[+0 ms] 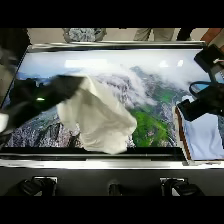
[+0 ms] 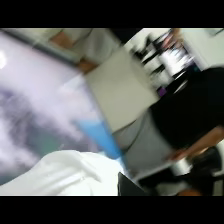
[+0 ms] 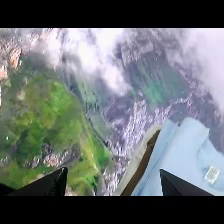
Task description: Fold the shirts.
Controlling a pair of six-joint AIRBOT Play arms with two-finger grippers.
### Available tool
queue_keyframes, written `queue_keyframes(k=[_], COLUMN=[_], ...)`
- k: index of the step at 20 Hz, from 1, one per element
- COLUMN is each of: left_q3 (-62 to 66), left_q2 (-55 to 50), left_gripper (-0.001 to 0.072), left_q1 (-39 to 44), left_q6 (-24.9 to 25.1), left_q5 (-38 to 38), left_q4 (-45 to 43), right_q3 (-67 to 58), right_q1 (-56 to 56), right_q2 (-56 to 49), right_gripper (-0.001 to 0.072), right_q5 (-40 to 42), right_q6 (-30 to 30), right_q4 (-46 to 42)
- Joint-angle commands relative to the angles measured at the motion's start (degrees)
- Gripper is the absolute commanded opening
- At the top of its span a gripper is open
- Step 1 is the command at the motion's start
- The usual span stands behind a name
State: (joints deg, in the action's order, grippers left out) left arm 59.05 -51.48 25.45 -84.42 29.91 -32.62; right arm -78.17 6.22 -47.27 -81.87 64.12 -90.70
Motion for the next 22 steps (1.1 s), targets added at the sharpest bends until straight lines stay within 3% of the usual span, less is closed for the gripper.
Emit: queue_keyframes(k=[1,3,4,6,8,11,14,17,22], left_q3=[0.09,0.09,0.28,2.14,5.53,11.37,8.07,-4.46,-17.33], left_q2=[-12.66,-20.37,-23.93,-27.87,-28.00,-25.77,-23.34,-22.58,-23.21], left_gripper=[0.0029,0.0029,0.0068,0.0695,0.0720,0.0720,0.0716,0.0714,0.0683], left_q1=[0.02,-0.02,-0.07,-2.19,-8.31,-20.94,-29.83,-30.88,-23.32], left_q6=[0.85,0.85,0.85,0.96,2.60,2.58,2.58,4.20,7.50], left_q5=[8.00,10.51,11.87,17.77,25.31,38.71,46.69,45.29,31.30], left_q4=[-5.51,-5.33,-5.33,-5.40,-8.37,-19.96,-29.33,-25.46,-14.25], right_q3=[1.31,4.42,6.03,7.89,7.91,8.02,12.90,22.43,30.27], right_q1=[0.00,0.00,0.00,0.00,0.00,-0.02,0.00,0.00,0.04], right_q2=[-2.80,-6.75,-8.92,-13.55,-17.25,-20.20,-21.33,-21.31,-21.33], right_gripper=[0.0669,0.0670,0.0674,0.0675,0.0691,0.0693,0.0693,0.0695,0.0701], right_q5=[-5.49,-4.35,-3.23,-2.27,-2.69,-3.87,-4.37,-1.64,4.20], right_q6=[-0.13,-1.22,-1.38,-2.56,-5.33,-7.72,-9.77,-10.47,-10.80], right_q4=[1.33,4.50,6.25,10.93,16.02,20.20,25.44,33.00,36.52])
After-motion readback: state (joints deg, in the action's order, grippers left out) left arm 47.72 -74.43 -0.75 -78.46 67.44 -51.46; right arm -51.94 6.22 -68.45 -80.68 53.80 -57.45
